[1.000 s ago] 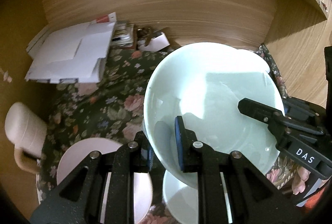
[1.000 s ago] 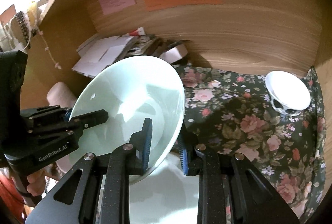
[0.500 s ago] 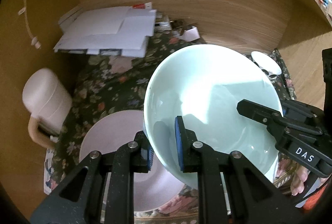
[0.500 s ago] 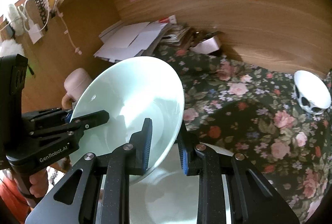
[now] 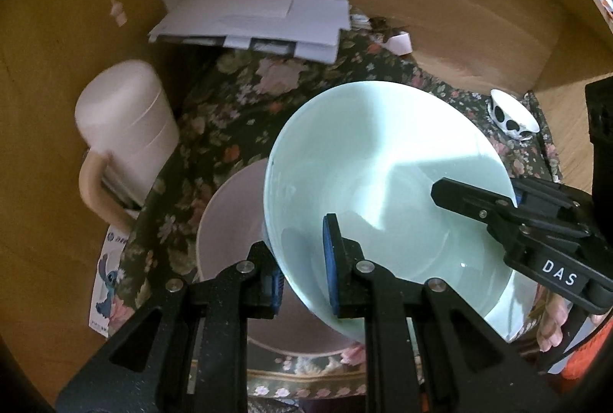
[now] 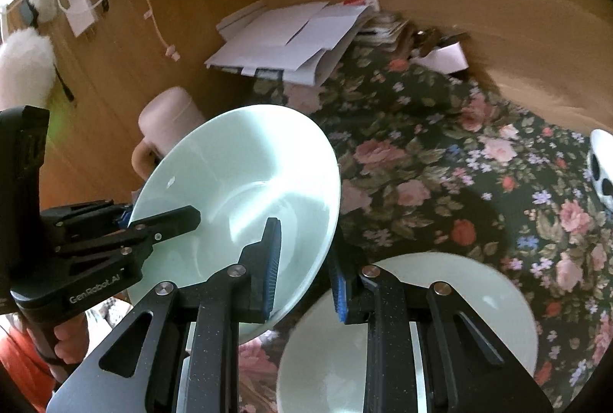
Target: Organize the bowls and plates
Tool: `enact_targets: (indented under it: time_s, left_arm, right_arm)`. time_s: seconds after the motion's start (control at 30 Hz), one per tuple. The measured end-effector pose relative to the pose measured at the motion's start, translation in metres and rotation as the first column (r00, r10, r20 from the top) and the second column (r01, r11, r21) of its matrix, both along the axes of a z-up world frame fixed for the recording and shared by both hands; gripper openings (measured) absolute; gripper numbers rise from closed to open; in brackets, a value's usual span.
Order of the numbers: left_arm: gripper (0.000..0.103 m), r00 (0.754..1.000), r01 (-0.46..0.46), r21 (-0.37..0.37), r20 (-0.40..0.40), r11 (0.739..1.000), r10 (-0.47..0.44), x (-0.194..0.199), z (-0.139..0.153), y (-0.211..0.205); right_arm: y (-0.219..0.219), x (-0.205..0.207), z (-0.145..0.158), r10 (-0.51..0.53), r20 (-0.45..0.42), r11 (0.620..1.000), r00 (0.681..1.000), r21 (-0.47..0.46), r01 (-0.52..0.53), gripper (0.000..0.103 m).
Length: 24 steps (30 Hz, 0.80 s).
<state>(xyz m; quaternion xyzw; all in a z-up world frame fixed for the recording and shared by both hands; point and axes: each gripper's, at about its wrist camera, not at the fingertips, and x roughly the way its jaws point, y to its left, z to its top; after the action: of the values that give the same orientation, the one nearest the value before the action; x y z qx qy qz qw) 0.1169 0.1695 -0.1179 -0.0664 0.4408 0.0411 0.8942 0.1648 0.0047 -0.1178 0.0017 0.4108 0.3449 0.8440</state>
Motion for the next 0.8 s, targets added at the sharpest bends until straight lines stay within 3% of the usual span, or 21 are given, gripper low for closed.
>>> enact_targets:
  time_s: [0.8]
  left_arm:
    - [0.018,0.997,-0.053,-0.051,-0.059,0.997,0.05,-0.013,-0.032,0.029]
  right_arm:
    - [0.035,0.006,-0.029,0.06,-0.062,0.996,0.996,-0.06,-0.063,0.023]
